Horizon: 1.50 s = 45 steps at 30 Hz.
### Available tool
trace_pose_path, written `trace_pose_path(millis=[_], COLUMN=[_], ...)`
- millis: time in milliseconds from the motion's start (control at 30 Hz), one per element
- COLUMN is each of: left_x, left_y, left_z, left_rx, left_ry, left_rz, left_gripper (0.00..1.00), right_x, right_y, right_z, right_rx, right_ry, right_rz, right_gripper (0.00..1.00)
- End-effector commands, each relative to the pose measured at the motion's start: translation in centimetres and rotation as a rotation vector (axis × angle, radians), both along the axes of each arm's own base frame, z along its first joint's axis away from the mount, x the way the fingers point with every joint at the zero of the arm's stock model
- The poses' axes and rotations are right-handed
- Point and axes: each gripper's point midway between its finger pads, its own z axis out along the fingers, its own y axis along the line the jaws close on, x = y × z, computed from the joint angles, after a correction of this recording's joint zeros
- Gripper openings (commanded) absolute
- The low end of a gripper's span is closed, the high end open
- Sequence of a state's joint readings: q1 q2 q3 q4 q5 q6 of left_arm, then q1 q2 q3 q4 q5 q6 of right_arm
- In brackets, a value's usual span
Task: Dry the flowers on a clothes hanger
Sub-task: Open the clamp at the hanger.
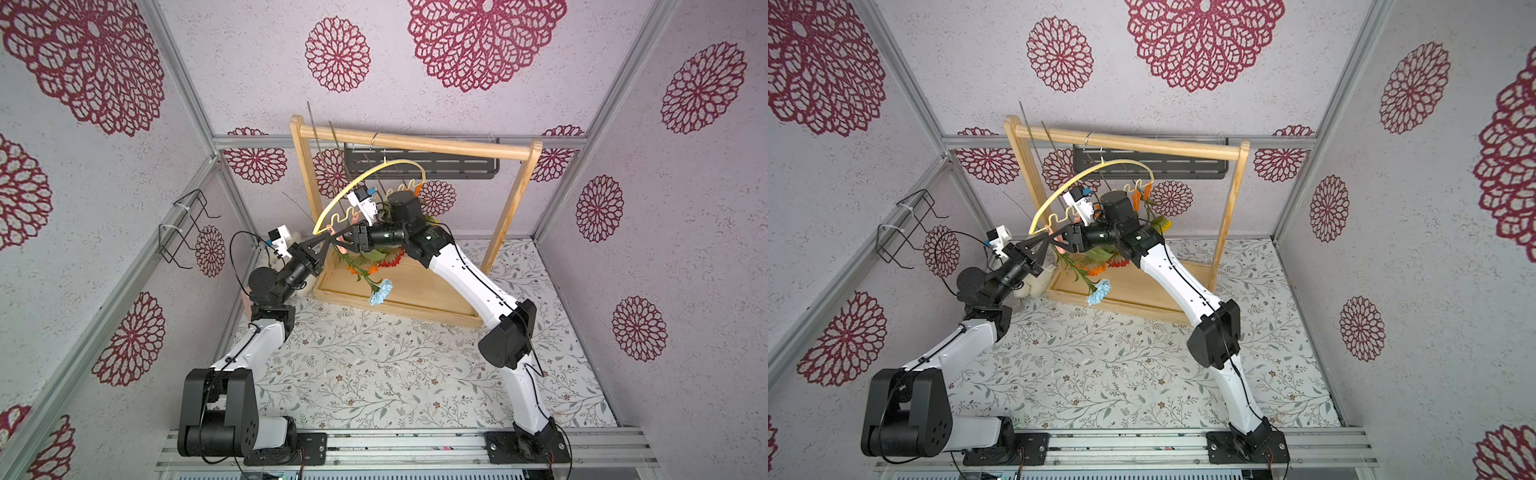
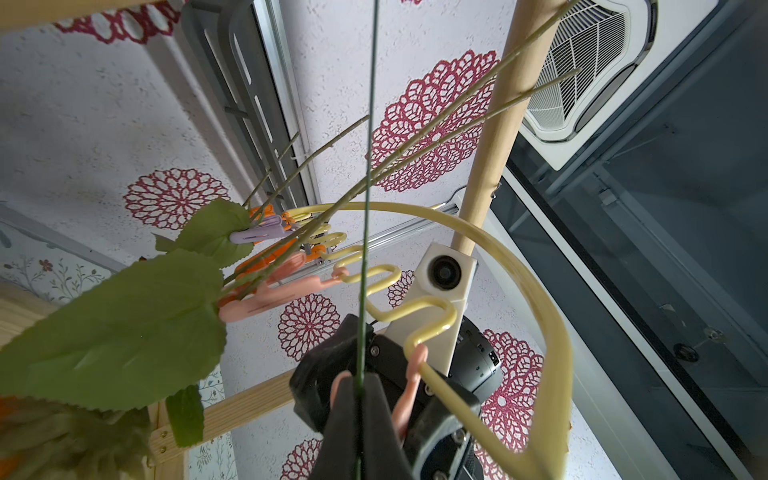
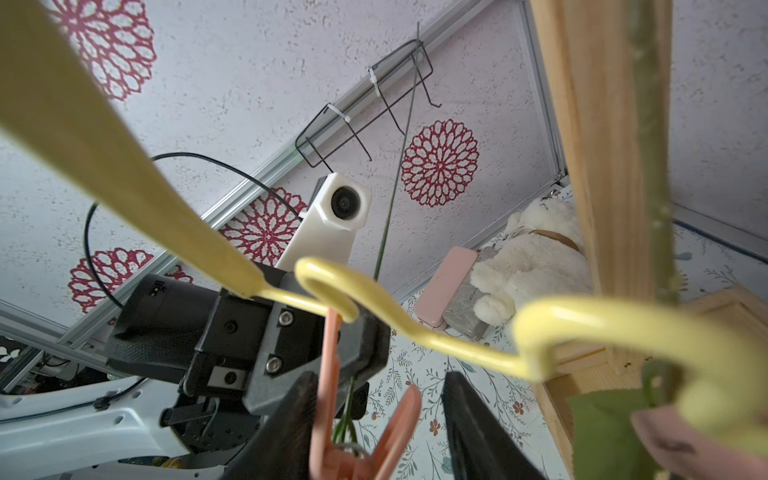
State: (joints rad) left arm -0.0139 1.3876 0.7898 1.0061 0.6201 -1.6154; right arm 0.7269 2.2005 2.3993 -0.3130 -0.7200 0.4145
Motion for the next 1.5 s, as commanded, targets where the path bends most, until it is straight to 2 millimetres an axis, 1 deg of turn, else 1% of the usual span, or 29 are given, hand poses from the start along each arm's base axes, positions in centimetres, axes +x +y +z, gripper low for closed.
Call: trace_pose_path(millis=[0,33,233,333,567,633,733,867,933,1067,1167,1300,1467], left_x=[-0.2,-0.2,-0.1,-0.1,-0.1,0.0,-0.1,-0.1,-0.1,-0.1,0.0,0.0,0.0], left_y=[0.0,0.1,0.2,0.3,0.3,0.3,0.3,0.4,0.4,0.4,0.4,0.3,0.4], left_z=[1.5,1.5,1.3,1.4,1.3,1.3,1.3,1.3,1.3,1.4,1.3,1.3,1.4], left_rx=[0.019,0.02,0.02,0.022,0.024,0.024,0.023,0.023,0.023,0.024,0.025,0.023,0.022], left_ry=[-0.057,-0.06,-0.055,-0.057,-0.055,-0.055,-0.054,-0.053,-0.053,-0.057,-0.054,-0.054,-0.054], left_rz=[-0.003,-0.001,0.002,0.004,0.004,0.006,0.004,0.006,0.006,0.006,0.006,0.005,0.005], left_gripper=[0.0,0.0,0.0,0.0,0.0,0.0,0.0,0.0,0.0,0.0,0.0,0.0,0.0], right_x=[-0.6,-0.5,0.0,0.2,-0.4,-0.7,-0.9,-0.9,-1.0,-1.1,-1.1,-1.3,-1.6], right_y=[-0.7,-0.7,-1.3,-1.5,-1.8,-1.9,-2.2,-2.6,-2.8,-3.1,-3.1,-2.9,-2.3], right_z=[3.1,3.1,3.5,3.8,4.8,5.2,5.3,5.2,5.3,5.4,5.5,5.5,5.0], right_rx=[0.047,0.047,0.036,0.038,0.061,0.065,0.067,0.067,0.074,0.086,0.092,0.101,0.094], right_ry=[-0.038,-0.034,-0.019,-0.012,0.003,-0.003,-0.007,-0.01,-0.017,-0.023,-0.02,-0.008,-0.004], right_rz=[-0.012,-0.017,-0.079,-0.103,-0.097,-0.096,-0.099,-0.121,-0.125,-0.139,-0.135,-0.12,-0.099], right_gripper=[0.52,0.55,0.59,0.58,0.53,0.54,0.57,0.57,0.56,0.5,0.5,0.56,0.57])
